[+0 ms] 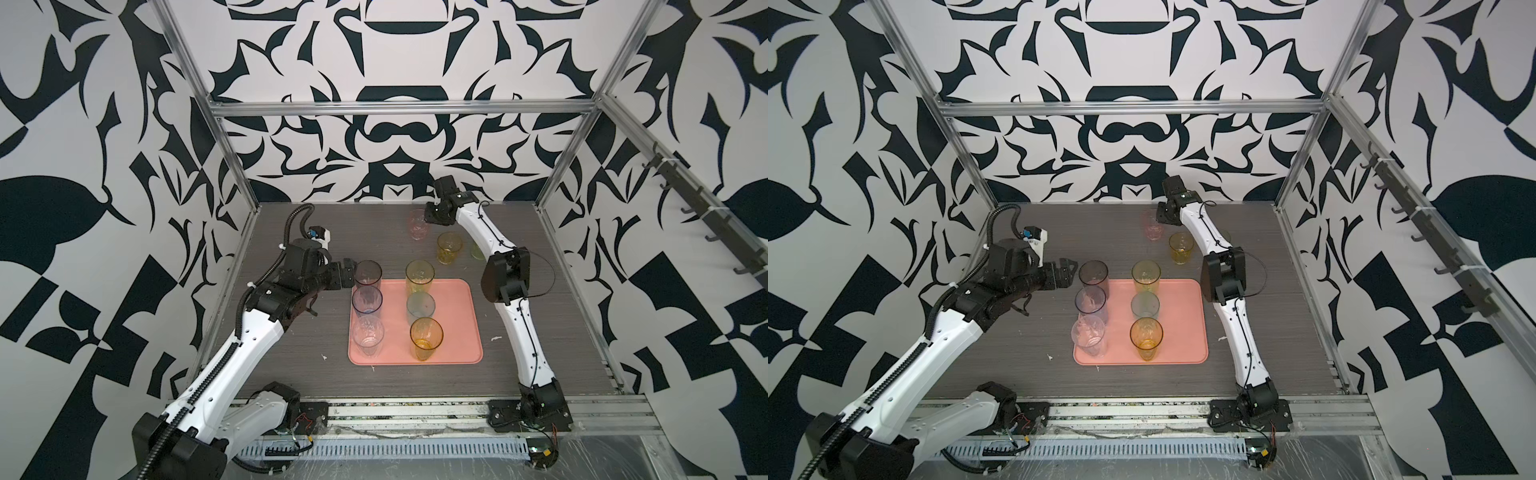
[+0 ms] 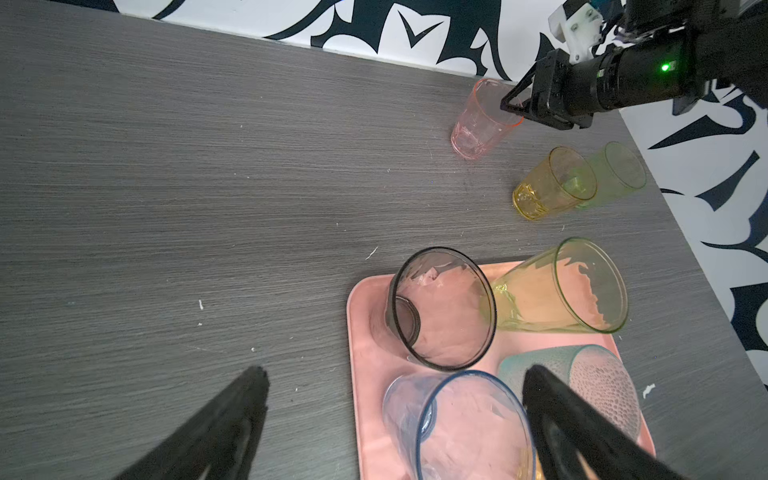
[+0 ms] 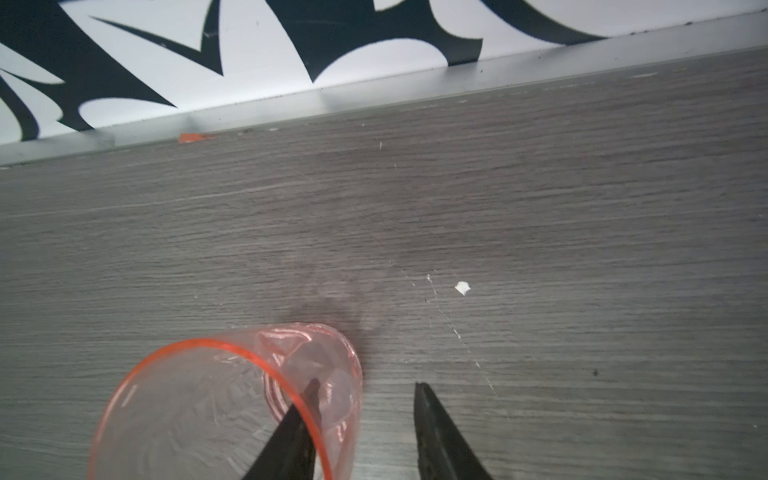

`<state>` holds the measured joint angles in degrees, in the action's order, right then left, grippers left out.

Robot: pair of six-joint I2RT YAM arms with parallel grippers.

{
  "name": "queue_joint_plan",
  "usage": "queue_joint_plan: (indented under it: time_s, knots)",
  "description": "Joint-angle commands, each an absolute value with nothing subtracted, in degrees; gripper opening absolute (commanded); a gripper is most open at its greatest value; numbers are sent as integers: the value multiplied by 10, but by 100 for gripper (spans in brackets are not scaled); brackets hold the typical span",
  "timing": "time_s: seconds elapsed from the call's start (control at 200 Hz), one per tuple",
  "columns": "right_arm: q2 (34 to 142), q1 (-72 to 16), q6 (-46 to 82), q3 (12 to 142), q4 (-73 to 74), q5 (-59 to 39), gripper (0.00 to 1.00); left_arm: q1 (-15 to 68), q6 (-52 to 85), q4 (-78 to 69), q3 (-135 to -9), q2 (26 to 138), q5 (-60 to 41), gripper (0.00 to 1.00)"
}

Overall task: Place the glasses into the tray
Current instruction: 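Lower the right gripper around the pink glass rim, then close the right gripper on the pink glass rim and lift it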

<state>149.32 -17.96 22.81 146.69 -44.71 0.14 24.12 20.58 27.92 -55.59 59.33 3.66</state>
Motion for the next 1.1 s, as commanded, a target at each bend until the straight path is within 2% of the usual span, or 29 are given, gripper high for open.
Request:
queue_joint_plan:
  time_s: [0.0,0.875,1.095]
  knots:
    - [1483,-176,238,1489,-441,-6,38,240,199,274,-569,589,39,100]
    - [1467,-176,234,1485,-449,-17,4,240,198,277,-566,589,38,99]
    - [1430,-176,228,1484,-477,-11,0,240,200,282,-563,581,33,99]
